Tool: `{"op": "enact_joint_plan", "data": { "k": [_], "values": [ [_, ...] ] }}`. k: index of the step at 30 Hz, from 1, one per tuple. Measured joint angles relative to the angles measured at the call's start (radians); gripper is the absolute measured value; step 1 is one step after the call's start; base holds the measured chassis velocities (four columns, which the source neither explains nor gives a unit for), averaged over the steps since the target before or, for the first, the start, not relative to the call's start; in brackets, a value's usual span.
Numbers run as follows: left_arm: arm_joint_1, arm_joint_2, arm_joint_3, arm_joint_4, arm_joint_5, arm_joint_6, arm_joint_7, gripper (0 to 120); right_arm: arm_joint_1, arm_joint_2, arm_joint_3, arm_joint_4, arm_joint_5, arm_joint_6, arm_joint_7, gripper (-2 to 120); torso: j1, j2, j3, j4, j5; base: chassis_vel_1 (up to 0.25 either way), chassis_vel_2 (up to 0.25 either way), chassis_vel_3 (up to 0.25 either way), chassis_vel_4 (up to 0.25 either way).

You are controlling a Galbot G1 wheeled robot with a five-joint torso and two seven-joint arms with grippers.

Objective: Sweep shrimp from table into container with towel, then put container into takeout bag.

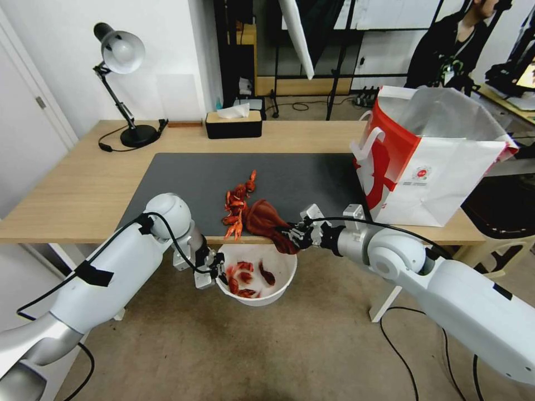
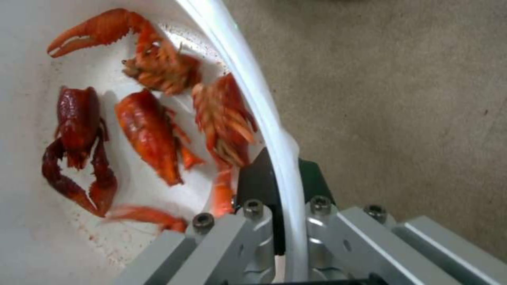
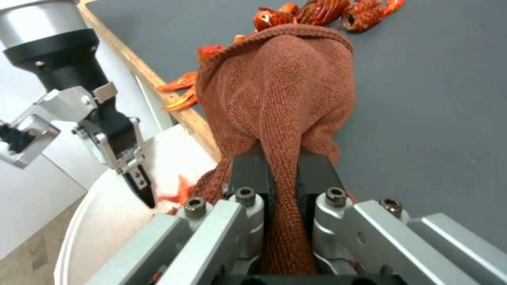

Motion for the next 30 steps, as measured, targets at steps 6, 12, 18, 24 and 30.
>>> {"op": "enact_joint_plan", "data": {
  "k": [6,12,18,24,30],
  "values": [
    [0.005,0.0,-0.002,-0.003,0.002,0.0,0.0,0,-0.033,-0.012,0.047,0.027,0.008,0.003,0.002,4,0.0,0.0,0.0,0.0,0.0001,0.0,0.0,0.0,0.0],
    [0.007,-0.002,-0.002,-0.004,0.004,0.0,0.0,0,-0.055,-0.023,0.085,0.043,0.02,0.009,-0.003,4,0.0,0.0,0.0,0.0001,0.0002,0.0,0.0,0.0,0.0],
    [0.008,-0.004,-0.003,-0.004,0.006,0.0,0.0,0,-0.084,-0.028,0.151,0.056,0.042,0.027,-0.015,4,0.0,0.0,0.0,-0.0002,0.0002,0.0,0.0,0.0,0.0],
    [0.014,-0.008,-0.005,-0.004,0.009,0.0,0.0,0,-0.09,-0.007,0.232,0.054,0.099,0.057,-0.02,4,0.0,0.0,0.0,0.0,0.0,0.0,0.0,0.0,0.0],
    [0.022,-0.013,-0.01,-0.002,0.013,0.0,0.0,0,-0.032,0.048,0.225,-0.011,0.138,0.135,0.016,4,0.0,0.0,0.0,-0.0001,0.0001,0.0,0.0,0.0,0.0]
  ]
}}
